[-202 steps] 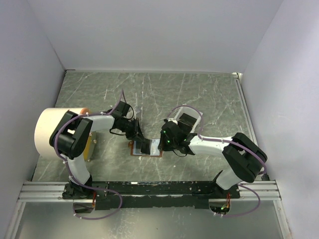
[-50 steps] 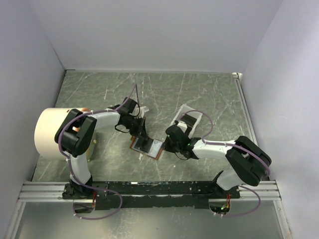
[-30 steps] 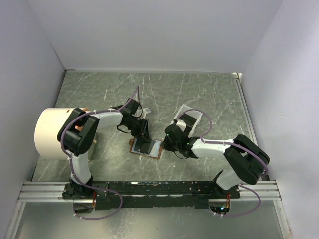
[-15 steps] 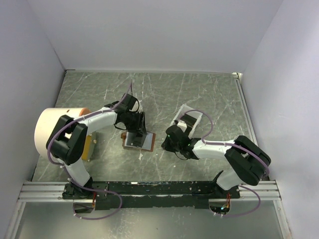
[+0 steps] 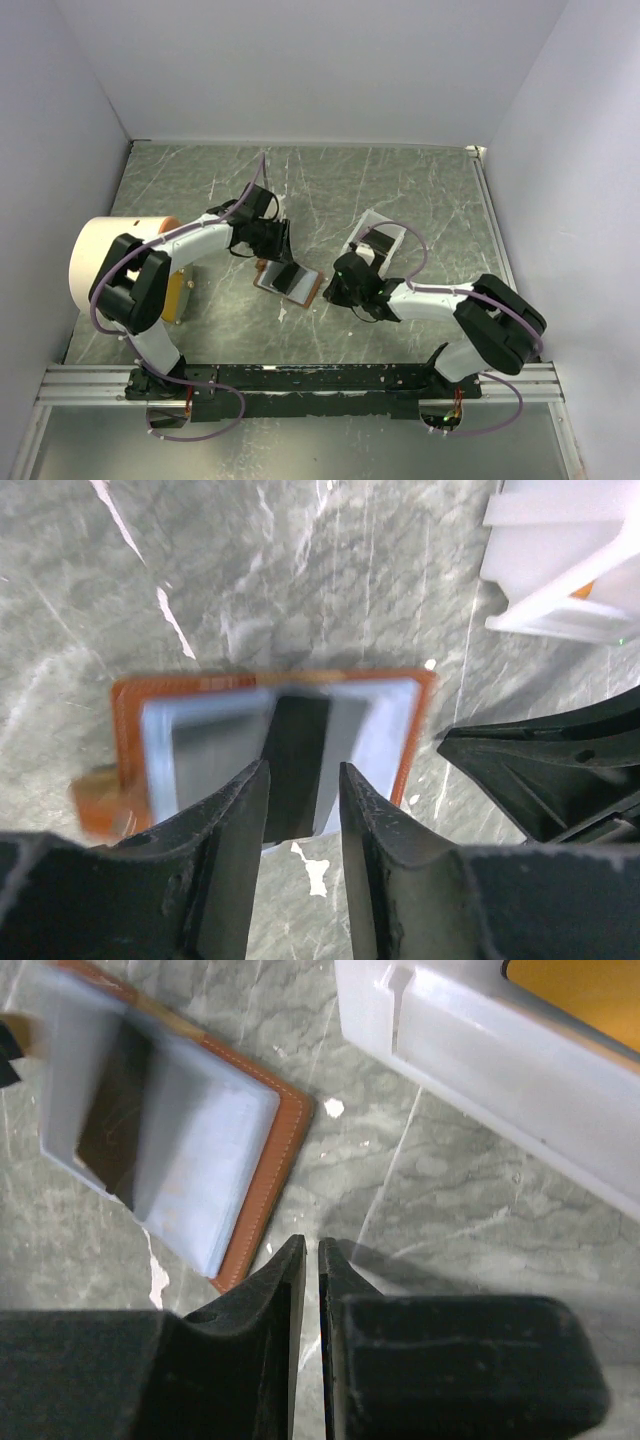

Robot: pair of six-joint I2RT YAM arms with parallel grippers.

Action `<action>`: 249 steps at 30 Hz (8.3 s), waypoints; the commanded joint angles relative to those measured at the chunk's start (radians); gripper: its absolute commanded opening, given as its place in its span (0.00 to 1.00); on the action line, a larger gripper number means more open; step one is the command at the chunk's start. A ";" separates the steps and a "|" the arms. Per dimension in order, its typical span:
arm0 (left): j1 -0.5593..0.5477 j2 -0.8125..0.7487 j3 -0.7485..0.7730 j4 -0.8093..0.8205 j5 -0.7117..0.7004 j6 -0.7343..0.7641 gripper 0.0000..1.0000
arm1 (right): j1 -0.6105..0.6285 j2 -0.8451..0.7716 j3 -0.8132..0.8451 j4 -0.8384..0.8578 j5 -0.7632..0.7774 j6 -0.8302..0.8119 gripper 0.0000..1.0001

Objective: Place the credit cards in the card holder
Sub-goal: Insert the credit card into the card holder, then turn over the card slot in the card holder, then pick up the credit card from the storage box.

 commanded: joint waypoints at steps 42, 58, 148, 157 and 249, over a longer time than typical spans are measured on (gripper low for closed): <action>-0.001 -0.015 -0.204 0.185 0.054 -0.025 0.50 | 0.038 0.064 0.026 0.108 -0.007 0.039 0.17; -0.016 -0.059 -0.288 0.286 0.176 -0.143 0.48 | 0.040 0.087 0.038 0.109 -0.011 0.033 0.15; -0.048 -0.201 -0.314 0.227 -0.058 -0.270 0.65 | 0.041 -0.077 0.041 -0.022 0.077 -0.086 0.28; -0.044 -0.169 -0.339 0.233 -0.073 -0.278 0.66 | 0.042 -0.042 0.028 0.009 0.065 -0.078 0.29; -0.139 -0.502 -0.412 0.344 -0.130 -0.344 0.48 | -0.324 0.233 0.305 -0.123 0.172 -1.163 0.48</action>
